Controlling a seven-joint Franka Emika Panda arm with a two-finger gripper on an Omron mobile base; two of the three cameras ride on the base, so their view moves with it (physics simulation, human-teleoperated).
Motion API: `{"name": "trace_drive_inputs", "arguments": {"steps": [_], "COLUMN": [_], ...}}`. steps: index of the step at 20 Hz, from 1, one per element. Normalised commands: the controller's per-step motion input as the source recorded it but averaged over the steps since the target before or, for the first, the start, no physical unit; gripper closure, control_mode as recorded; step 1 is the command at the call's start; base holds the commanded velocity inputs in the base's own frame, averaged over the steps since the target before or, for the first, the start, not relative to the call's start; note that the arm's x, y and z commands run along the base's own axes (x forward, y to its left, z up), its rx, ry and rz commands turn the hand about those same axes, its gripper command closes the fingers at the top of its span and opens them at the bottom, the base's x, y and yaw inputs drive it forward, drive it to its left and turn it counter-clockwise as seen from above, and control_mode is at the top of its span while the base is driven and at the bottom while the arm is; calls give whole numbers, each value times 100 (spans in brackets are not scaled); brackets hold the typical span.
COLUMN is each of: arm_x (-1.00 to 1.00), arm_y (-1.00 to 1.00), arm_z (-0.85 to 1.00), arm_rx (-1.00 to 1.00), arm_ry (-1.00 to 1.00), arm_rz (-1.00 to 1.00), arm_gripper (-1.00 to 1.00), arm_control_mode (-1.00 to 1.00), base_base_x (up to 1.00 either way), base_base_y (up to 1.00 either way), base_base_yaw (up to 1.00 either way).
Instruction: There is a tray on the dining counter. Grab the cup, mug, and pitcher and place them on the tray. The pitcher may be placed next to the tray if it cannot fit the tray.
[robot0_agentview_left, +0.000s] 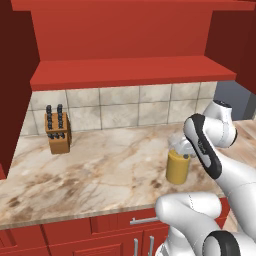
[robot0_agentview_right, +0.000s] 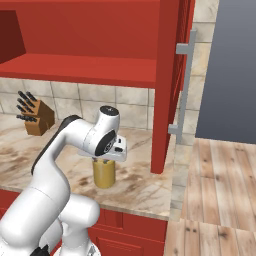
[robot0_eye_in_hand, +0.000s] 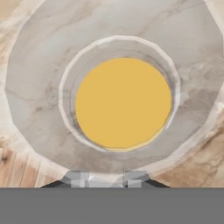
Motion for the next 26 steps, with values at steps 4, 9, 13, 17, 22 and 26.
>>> {"name": "trace_drive_inputs", "arguments": {"steps": [4, 9, 13, 17, 22, 26], "arm_x": [0, 0, -17, -12, -12, -23], "arm_y": [0, 0, 0, 1, 4, 6], "arm_z": [0, 20, 45, 54, 41, 29], "arm_rx": [0, 0, 0, 0, 0, 0], "arm_ry": [0, 0, -3, 0, 0, 0], "arm_rz": [0, 0, 0, 0, 0, 0], "arm_gripper": [100, 100, 100, 100, 100, 100], "arm_control_mode": [-100, -100, -100, -100, -100, -100], "base_base_x": [0, 0, 0, 0, 0, 0], "base_base_y": [0, 0, 0, 0, 0, 0], "base_base_yaw": [0, 0, 0, 0, 0, 0]}}
